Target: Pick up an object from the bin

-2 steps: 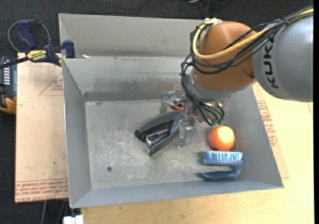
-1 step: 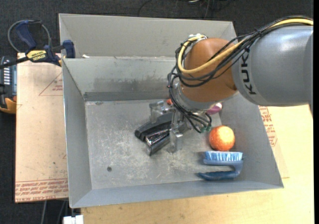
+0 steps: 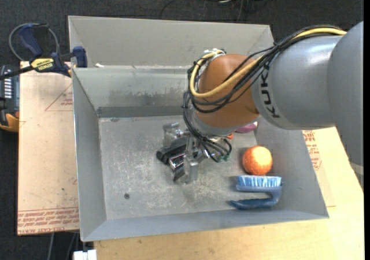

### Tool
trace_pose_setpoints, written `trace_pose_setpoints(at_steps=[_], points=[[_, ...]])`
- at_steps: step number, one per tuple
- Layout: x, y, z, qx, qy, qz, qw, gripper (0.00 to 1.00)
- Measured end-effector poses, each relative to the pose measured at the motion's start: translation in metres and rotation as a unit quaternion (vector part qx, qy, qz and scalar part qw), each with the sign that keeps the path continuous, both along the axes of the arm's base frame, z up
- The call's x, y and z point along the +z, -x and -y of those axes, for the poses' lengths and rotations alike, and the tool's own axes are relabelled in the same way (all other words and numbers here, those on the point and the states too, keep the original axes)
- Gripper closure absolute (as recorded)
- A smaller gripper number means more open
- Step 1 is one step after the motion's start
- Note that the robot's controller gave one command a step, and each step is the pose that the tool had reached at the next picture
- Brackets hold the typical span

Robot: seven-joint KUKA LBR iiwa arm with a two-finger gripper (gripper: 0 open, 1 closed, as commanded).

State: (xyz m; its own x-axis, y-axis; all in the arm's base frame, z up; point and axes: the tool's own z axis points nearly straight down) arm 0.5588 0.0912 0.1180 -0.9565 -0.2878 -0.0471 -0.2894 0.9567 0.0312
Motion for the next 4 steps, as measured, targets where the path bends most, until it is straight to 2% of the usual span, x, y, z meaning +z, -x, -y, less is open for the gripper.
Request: trace_pose_setpoints(at_steps=[1,2,3,4], points=[[0.007,-0.007,0.024,0.022,0.001,0.0017,0.9998,1.00],[0.007,-0.007,0.024,0.022,0.001,0.0017,0.9998,0.00],[0.007,-0.007,0.024,0.022,0.001,0.0016,0.9998,0.00],[0.010,-0.004,0.013,0.020,0.001,0.0019,0.9998,0.00]])
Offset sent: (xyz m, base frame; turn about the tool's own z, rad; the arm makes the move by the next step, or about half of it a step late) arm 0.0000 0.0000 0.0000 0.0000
